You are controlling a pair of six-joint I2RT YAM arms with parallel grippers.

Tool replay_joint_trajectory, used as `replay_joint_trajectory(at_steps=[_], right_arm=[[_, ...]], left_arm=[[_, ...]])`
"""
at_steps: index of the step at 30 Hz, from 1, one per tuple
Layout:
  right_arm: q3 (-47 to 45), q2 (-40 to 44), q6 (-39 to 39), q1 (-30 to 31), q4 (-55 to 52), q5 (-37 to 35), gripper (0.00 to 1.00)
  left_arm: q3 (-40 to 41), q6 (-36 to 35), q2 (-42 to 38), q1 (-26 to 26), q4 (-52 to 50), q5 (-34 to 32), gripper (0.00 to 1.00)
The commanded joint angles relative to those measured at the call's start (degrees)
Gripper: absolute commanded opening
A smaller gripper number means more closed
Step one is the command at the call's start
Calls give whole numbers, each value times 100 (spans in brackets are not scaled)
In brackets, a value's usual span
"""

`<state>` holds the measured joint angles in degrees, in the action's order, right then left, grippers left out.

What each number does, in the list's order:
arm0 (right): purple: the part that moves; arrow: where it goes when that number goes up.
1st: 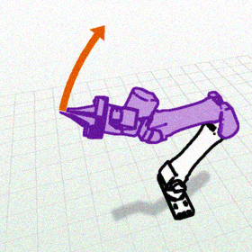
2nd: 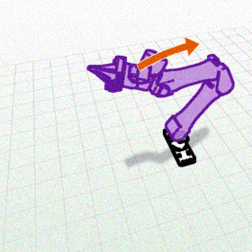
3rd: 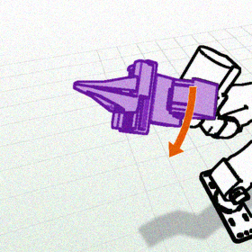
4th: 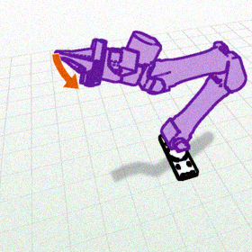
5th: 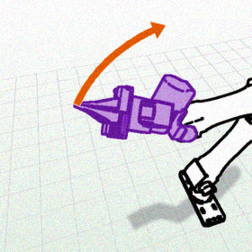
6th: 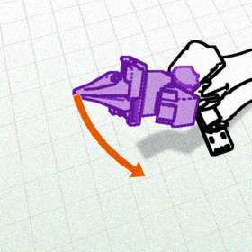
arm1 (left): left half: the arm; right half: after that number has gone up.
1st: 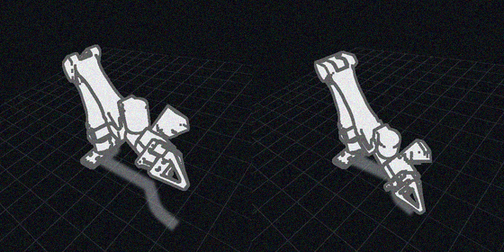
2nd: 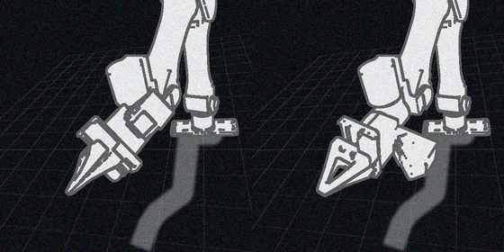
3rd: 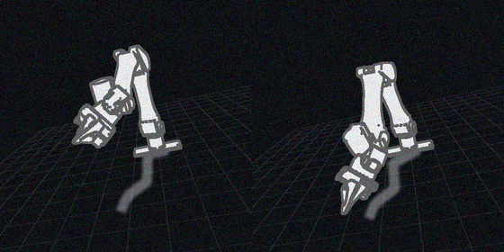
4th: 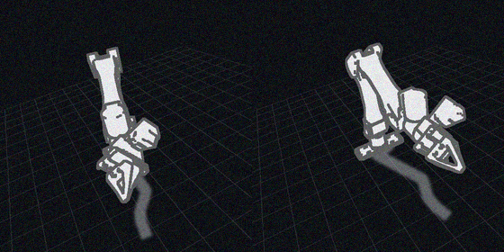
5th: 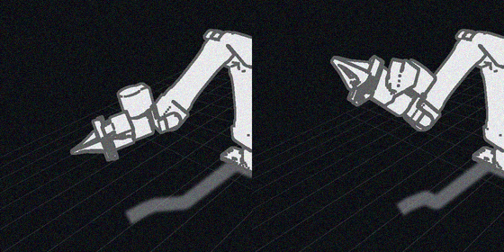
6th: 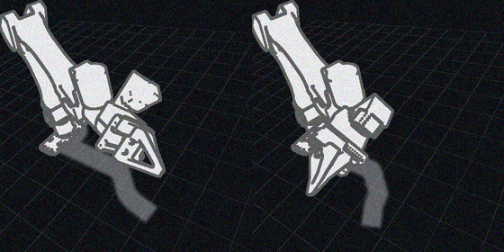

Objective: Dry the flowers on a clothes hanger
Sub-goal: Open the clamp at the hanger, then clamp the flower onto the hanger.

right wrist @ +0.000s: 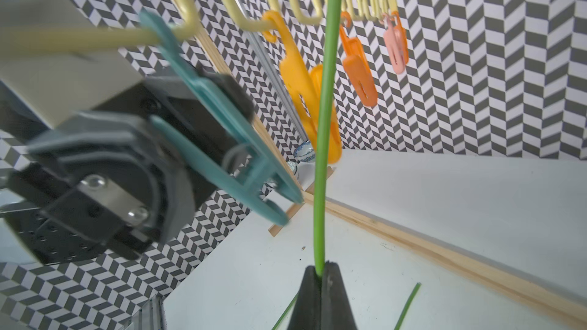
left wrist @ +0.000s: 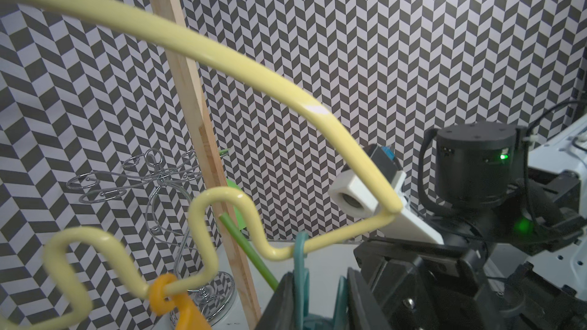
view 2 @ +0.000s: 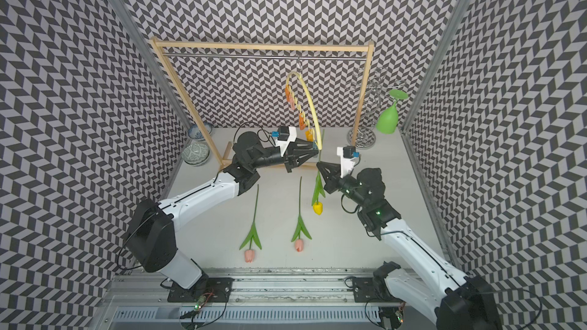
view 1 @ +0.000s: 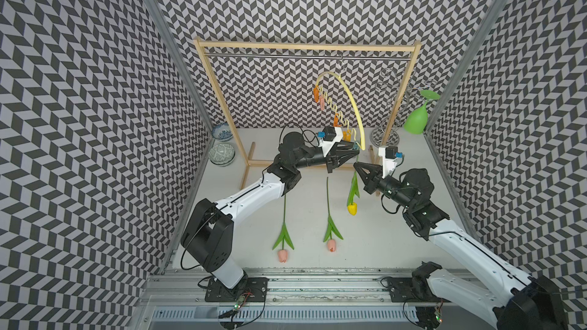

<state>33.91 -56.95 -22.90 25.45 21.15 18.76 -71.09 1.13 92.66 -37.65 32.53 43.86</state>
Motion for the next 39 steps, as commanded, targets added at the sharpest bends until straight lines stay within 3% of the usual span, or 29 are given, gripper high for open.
replay_joint_trajectory(at_steps=[1, 4, 7, 20, 30, 39], right_arm=[[-680, 233, -873, 45, 1293, -497, 0], [-1226, 319, -1336, 61, 2355, -458, 0], [-1387, 403, -1531, 117, 2737, -464, 0], [-297, -179, -1480, 144, 2114, 321, 0], [-522, -67, -1520, 241, 2536, -116, 0], [-520, -121, -1599, 267, 2795, -6, 0]], left_arm=[[-134, 404, 17, -58, 271, -312, 28], [-66, 667, -11, -84, 482, -510, 28], [-1, 796, -39, -110, 625, -666, 28], [112, 969, -54, -330, 735, -694, 28], [195, 1145, -50, -348, 948, -773, 23], [254, 1391, 73, -370, 1299, -773, 21]])
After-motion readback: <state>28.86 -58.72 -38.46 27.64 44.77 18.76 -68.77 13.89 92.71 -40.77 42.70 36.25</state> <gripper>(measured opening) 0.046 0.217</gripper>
